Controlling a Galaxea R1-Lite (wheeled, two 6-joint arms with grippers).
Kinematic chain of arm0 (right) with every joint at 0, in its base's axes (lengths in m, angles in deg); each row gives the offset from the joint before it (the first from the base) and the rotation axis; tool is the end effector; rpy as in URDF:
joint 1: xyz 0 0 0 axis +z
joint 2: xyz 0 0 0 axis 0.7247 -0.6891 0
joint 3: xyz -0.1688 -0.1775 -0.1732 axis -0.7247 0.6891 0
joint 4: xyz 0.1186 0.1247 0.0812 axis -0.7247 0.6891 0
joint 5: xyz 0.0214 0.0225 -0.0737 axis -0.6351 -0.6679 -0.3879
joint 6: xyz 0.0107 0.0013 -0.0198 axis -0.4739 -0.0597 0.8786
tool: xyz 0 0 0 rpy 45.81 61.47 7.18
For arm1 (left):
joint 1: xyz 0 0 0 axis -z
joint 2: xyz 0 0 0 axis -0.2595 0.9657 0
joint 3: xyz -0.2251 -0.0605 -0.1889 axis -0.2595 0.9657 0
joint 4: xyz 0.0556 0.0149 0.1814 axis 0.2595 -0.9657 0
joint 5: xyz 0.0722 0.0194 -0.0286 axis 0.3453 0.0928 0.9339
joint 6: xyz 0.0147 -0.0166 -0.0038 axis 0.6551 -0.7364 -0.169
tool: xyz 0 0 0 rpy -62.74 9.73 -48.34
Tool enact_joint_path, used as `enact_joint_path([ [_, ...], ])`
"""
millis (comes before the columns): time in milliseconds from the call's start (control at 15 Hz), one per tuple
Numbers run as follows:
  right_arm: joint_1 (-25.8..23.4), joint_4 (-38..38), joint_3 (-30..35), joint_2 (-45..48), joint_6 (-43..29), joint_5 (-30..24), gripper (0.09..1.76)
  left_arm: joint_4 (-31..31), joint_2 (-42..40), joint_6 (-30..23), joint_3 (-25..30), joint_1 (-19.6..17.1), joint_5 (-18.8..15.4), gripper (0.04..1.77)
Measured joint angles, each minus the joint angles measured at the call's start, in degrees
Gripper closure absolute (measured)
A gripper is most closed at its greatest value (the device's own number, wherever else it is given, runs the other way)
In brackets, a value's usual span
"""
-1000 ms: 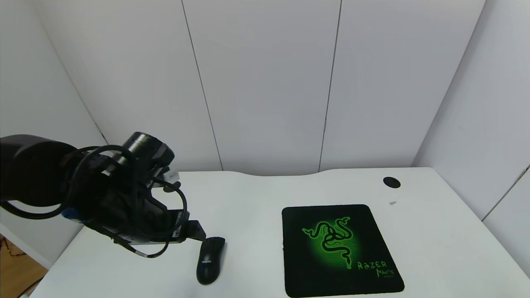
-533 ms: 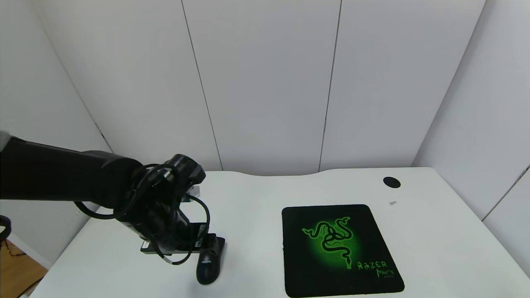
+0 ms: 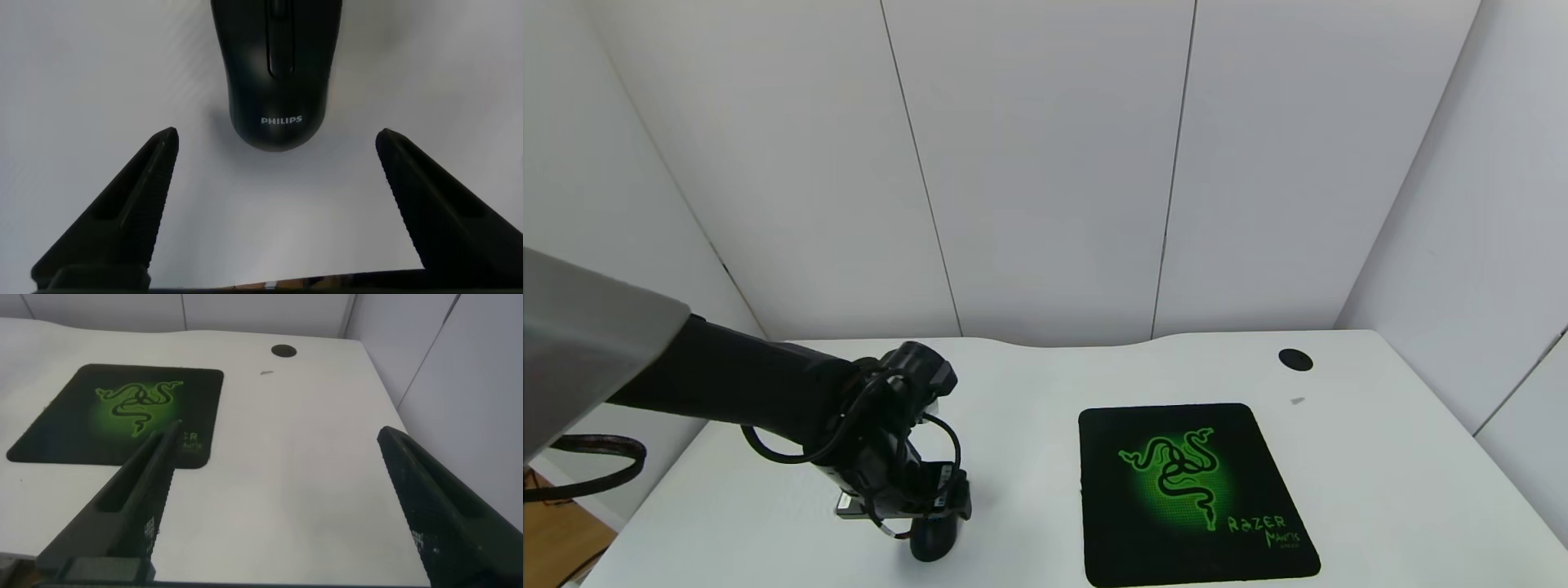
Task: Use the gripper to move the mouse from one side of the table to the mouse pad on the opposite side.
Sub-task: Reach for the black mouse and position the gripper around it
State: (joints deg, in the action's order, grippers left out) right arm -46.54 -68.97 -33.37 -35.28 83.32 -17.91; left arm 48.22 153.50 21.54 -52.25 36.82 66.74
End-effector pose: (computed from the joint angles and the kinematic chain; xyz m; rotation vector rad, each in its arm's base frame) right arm -0.0228 0.0001 0.0753 -0.0319 0.0019 0.0038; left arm 0.2972 -0.1168 0.0827 -0.0388 1.2793 -0.0002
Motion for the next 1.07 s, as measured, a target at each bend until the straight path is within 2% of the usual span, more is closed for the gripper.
enact_joint_path([
  [333,0.0,0.0,0.0,0.0,0.0,-0.01,0.14,4.96,2.67,-3.94,2.08,0.09,1.54,0.09],
  [733,0.0,0.0,0.0,0.0,0.0,0.0,0.14,7.18,4.19,-4.16,2.32,0.13,1.85,0.09],
  [933,0.0,0.0,0.0,0.0,0.0,-0.01,0.14,7.27,4.35,-4.18,2.45,0.27,1.74,0.59],
  [1067,0.0,0.0,0.0,0.0,-0.02,-0.01,0.14,7.25,4.41,-4.22,2.41,0.35,1.65,0.83],
])
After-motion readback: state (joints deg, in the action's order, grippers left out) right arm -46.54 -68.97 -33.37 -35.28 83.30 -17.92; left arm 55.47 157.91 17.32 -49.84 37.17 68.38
